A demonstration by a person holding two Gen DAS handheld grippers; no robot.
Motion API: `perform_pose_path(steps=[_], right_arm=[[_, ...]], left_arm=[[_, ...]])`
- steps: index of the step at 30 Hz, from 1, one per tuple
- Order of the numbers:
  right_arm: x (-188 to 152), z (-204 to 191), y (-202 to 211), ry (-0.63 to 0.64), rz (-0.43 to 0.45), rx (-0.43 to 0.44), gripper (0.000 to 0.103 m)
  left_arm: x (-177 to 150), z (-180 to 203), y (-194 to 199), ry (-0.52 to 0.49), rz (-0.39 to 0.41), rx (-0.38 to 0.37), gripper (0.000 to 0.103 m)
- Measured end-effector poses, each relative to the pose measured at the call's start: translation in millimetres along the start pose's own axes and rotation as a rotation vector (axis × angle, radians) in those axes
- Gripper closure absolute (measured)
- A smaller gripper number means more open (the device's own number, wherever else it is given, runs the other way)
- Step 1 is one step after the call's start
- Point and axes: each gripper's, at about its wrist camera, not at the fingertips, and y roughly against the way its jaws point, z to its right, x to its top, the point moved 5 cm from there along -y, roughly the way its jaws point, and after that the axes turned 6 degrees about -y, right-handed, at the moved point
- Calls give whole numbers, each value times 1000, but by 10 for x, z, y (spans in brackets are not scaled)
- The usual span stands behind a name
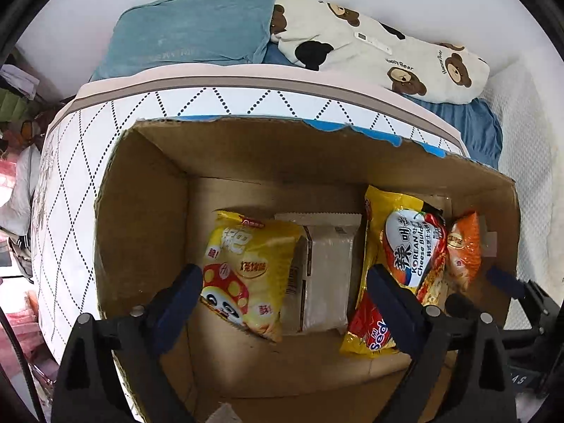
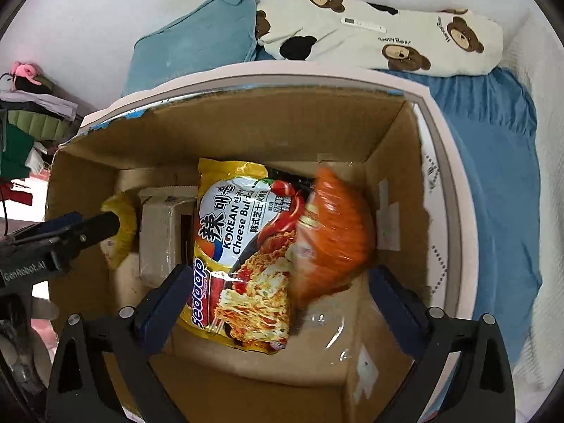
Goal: Organize snacks
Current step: 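Carry both bags into the box and release them beside the noodle pack, then grasp the watermelon candy bag with the left gripper while the right grasps the brown jerky pack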
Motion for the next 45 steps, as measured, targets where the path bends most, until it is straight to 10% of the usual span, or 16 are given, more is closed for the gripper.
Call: perform_pose_path(steps=[20, 45], right_arm=[[-582, -112, 147, -1, 108, -41, 2], [-1671, -298, 1564, 25, 469, 5, 2]], left_arm=[[-628, 38, 331, 14, 164, 74, 8], [-1697, 319, 1546, -29, 465, 87, 8]])
